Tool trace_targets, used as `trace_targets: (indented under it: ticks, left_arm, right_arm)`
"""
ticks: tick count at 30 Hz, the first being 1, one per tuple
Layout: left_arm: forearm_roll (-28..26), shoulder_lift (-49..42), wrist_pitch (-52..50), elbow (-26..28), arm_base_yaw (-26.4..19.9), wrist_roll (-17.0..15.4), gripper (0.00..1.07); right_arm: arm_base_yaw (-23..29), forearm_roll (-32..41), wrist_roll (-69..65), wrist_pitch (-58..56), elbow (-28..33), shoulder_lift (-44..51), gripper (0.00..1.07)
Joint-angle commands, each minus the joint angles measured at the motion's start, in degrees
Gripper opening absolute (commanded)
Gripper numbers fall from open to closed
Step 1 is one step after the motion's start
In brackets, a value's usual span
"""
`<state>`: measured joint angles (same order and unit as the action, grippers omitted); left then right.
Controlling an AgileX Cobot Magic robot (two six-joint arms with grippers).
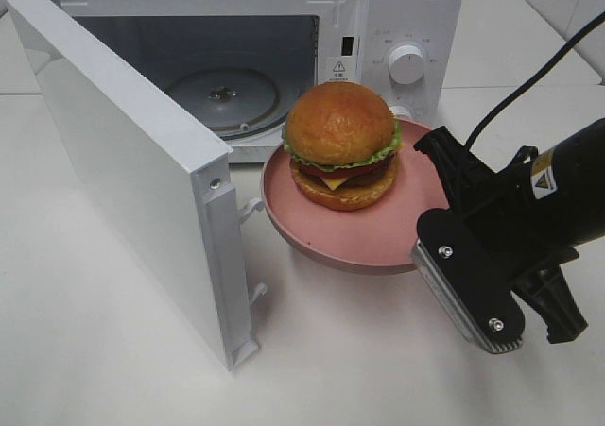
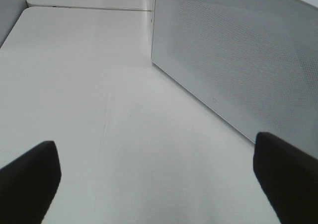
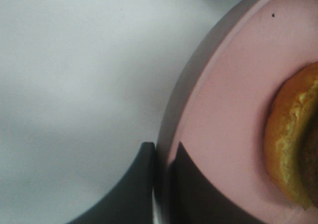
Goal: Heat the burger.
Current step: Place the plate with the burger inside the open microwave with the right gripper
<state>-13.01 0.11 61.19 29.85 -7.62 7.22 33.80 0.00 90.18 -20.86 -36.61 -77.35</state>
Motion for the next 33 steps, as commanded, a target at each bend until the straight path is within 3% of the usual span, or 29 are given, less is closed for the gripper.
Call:
trace_targets:
  ticks: [1,11,33]
  left_arm:
    - [-0.2,0.0,0.2,-0.1,0.3,-0.1,1.0]
    - [-0.2,0.0,0.2,-0.1,0.3,-0.1,1.0]
    - [-0.2,0.0,0.2,-0.1,0.3,-0.1,1.0]
  right_arm:
    - [1.3,-1.1,-2.1,3.8,-2.6,-2.1,0.0]
    - [4.6,-1.1,-2.8,5.2,-8.3,-8.3,0.0]
    - [4.6,0.6,-2.2,2.6,-20.5,-18.0,0.0]
